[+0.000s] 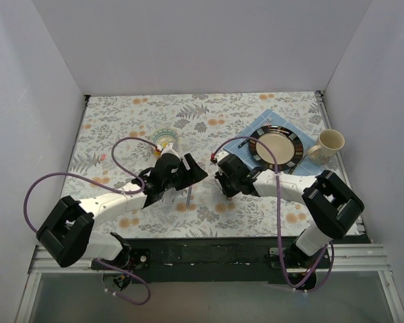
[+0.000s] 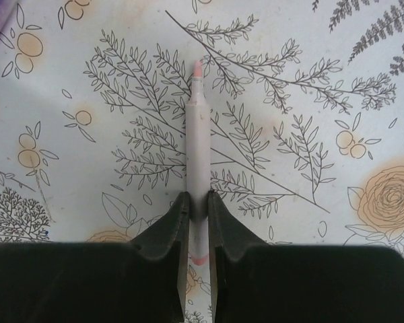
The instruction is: Insert the pens into the pen caps
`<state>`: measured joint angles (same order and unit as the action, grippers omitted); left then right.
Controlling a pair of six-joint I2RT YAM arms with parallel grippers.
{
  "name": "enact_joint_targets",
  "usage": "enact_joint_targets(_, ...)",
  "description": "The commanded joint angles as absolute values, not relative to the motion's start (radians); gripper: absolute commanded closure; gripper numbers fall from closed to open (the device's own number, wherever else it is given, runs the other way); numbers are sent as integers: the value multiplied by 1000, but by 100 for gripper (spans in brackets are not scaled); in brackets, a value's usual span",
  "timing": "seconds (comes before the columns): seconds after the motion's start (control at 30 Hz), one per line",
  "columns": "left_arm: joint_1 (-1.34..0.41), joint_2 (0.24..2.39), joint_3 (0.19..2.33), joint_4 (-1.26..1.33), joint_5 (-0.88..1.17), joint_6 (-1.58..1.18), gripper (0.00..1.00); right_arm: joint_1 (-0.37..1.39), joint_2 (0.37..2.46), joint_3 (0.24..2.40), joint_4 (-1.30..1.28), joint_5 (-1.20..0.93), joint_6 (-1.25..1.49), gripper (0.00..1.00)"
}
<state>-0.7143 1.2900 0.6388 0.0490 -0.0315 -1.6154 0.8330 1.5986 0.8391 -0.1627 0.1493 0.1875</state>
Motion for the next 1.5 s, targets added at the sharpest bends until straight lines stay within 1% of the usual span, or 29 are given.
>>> enact_joint_targets(0.0,-709,1336,693,104,-15,-1637,31,842,1552,778,-172,127,253,99)
enact_joint_targets(0.13,-709,1391,696,143,-2,-1638,31,842,1508,762,-149,124,264,99)
enact_joint_targets(0.27,-712,1460,701,186,57,-1644,31,842,1471,744,-111,112,281,99)
enact_joint_targets(0.53,-732,1563,747,219,78,-1625,31,851,1399,724,-45,101,313,99)
enact_joint_targets(0.73,-749,1615,767,267,104,-1623,30,865,1410,755,-48,92,324,99)
enact_joint_targets(1.0,-755,1643,767,262,97,-1628,37,902,1361,749,-9,123,387,99)
enact_joint_targets(1.13,-755,1641,769,276,117,-1628,51,923,1358,739,29,129,403,99)
enact_joint_targets(1.23,-755,1635,770,294,158,-1621,77,930,1373,753,26,114,405,99)
enact_joint_targets(1.27,-755,1632,772,301,185,-1620,97,930,1379,761,20,95,397,99)
enact_joint_targets(1.3,-755,1620,769,301,195,-1617,100,930,1382,761,15,83,390,88)
enact_joint_targets(1.37,-755,1603,764,301,218,-1605,100,931,1371,747,14,40,371,75)
enact_joint_targets(1.4,-755,1582,756,302,224,-1600,100,931,1353,736,26,14,362,64)
enact_joint_targets(1.47,-755,1560,747,310,242,-1588,100,930,1333,704,49,-20,360,58)
